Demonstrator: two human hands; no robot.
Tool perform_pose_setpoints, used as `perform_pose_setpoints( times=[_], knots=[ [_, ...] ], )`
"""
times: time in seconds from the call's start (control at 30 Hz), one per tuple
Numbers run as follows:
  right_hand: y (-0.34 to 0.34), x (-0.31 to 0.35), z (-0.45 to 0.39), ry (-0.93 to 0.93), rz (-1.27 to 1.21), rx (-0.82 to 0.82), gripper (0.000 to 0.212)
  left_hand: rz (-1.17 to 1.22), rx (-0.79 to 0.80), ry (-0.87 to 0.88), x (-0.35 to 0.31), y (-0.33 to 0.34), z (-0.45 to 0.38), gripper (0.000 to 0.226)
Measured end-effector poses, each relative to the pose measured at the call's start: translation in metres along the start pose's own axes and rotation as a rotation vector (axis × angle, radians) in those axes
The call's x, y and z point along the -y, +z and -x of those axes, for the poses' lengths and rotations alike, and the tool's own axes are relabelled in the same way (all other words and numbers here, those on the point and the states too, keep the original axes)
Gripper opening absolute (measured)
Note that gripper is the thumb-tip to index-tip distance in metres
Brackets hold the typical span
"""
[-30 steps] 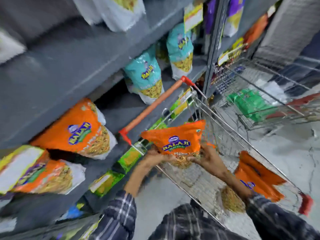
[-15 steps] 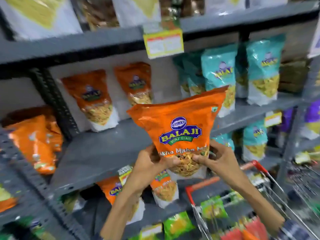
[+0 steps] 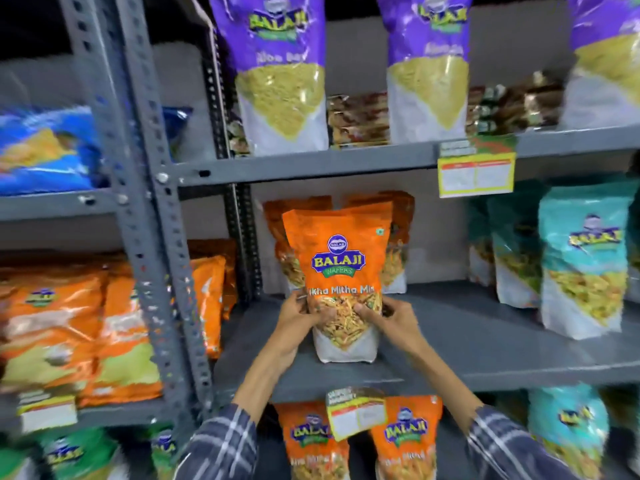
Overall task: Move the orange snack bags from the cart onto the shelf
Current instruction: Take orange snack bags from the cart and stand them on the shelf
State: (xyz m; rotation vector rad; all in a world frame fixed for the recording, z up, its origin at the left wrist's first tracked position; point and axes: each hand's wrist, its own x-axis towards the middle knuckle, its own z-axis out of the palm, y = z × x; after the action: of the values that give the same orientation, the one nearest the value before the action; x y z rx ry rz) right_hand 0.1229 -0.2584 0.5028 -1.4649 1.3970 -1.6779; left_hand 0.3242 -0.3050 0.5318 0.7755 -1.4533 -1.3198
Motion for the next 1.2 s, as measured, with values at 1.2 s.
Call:
perform_pose_setpoints(
  times=[1.2],
  knots=[
    [-0.103, -0.127, 0.333, 0.414, 0.117, -0.658, 0.010, 0.020, 0.387, -0.212, 0.196, 0.175, 0.226, 0.035]
  ],
)
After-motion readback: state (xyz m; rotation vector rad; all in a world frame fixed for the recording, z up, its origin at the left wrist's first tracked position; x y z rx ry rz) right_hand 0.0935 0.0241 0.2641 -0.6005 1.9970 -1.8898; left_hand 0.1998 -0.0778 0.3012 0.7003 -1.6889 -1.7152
